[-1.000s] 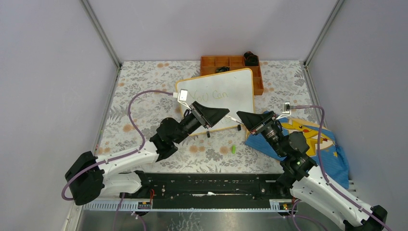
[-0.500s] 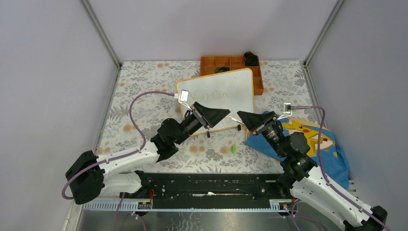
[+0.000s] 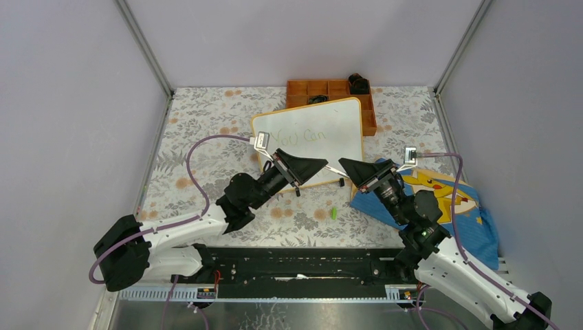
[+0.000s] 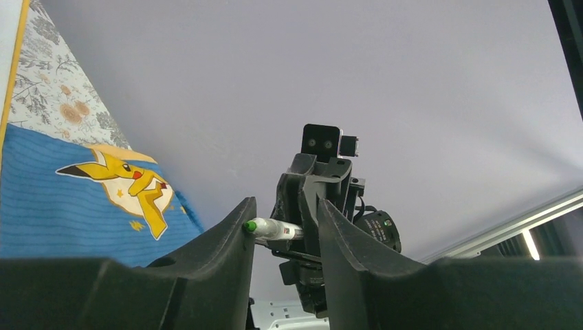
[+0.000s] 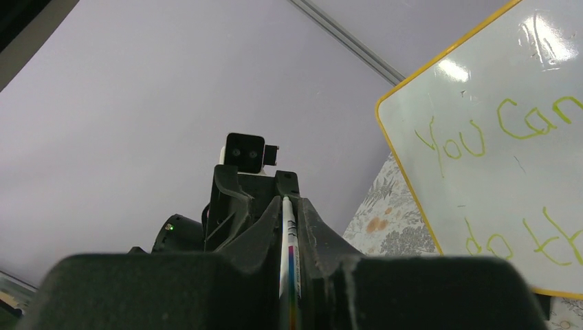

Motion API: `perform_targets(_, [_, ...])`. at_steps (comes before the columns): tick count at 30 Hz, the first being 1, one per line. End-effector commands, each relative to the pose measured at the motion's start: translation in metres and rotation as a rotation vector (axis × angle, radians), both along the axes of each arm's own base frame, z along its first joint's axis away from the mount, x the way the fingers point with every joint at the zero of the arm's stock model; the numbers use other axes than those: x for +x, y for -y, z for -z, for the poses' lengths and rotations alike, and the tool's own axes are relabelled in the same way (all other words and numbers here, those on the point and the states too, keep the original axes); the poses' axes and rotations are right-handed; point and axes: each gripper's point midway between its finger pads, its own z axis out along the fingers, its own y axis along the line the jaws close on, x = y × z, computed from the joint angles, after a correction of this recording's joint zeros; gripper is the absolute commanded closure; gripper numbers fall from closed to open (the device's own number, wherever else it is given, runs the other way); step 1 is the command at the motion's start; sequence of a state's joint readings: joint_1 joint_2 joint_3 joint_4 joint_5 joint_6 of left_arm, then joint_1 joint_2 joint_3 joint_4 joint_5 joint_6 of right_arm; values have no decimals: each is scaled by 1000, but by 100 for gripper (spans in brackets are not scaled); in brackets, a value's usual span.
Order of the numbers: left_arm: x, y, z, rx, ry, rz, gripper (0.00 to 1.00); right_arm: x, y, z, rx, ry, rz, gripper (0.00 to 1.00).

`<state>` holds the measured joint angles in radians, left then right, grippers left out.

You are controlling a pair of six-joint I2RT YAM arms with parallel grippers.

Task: Write a sentence on the whiteboard
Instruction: Close the whiteboard marker at the center of the board.

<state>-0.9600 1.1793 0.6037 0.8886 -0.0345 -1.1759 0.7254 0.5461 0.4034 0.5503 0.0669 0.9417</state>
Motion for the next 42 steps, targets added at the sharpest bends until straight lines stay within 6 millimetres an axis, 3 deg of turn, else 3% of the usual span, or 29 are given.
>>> perform_targets(1, [-13, -3, -25, -88, 55, 28, 58, 1, 3, -12, 43, 31, 11, 100])
perform_targets(13, [-9, -3, -24, -67, 53, -5, 83, -3, 0, -8, 28, 23, -15, 100])
perform_targets(16, [-7, -6, -23, -62, 55, -25, 95, -7, -2, -8, 17, 36, -40, 100])
perform_targets(18, [-6, -8, -23, -64, 50, -40, 100, -10, -4, -8, 12, 45, -54, 90])
perform_targets(23, [-1, -14, -23, -79, 34, -80, 100, -17, -9, -10, 3, 66, -99, 64])
perform_targets(26, [1, -20, -24, -90, 28, -110, 100, -19, -14, -10, -6, 67, -126, 57])
perform_targets(32, [1, -20, -23, -92, 22, -108, 100, -18, -14, -11, 7, 63, -122, 66])
perform_targets(39, [0, -18, -19, -99, 8, -94, 100, -15, -17, -13, 8, 59, -130, 67])
perform_targets(42, [0, -18, -19, -96, 6, -92, 100, -15, -18, -14, 8, 62, -134, 76])
